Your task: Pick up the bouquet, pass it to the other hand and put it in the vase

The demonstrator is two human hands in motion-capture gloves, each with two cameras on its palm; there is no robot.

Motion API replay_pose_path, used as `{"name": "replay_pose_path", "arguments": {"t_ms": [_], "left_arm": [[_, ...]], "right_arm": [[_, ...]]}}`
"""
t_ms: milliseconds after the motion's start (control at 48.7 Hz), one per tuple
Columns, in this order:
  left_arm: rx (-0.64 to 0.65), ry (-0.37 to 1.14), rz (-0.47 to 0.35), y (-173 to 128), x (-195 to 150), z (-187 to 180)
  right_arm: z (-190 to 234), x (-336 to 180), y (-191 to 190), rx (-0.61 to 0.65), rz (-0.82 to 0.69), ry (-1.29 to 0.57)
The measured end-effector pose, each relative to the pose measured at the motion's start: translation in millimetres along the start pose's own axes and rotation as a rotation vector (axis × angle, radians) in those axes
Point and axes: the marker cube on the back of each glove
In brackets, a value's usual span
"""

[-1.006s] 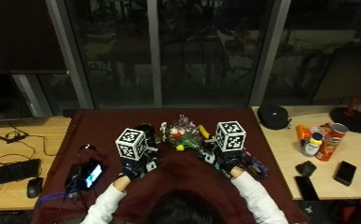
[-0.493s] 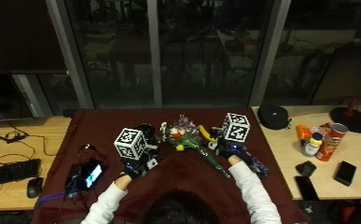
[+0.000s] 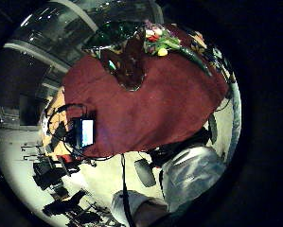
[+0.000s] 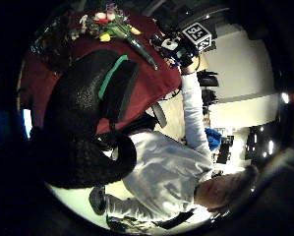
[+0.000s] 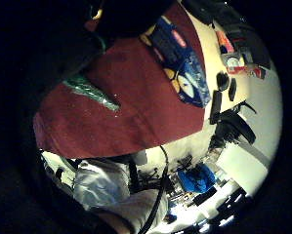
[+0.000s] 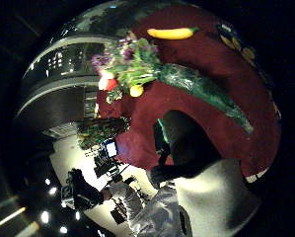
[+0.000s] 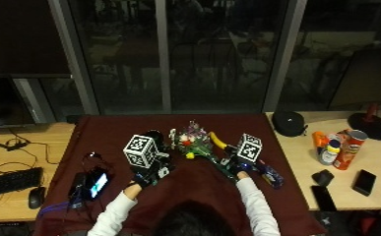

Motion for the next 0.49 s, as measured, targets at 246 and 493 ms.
{"name": "replay_pose_path", "arguments": {"t_ms": [246,493], "left_arm": [[-0.013,0.008,-0.006,-2,-4,4],[-0.014,0.017,-0.014,2,-4,3]], "right_arm": [[30,3,20,-0.038,0.063,-0.024],[62,1,16,-0.049,0.103,0.032]]}}
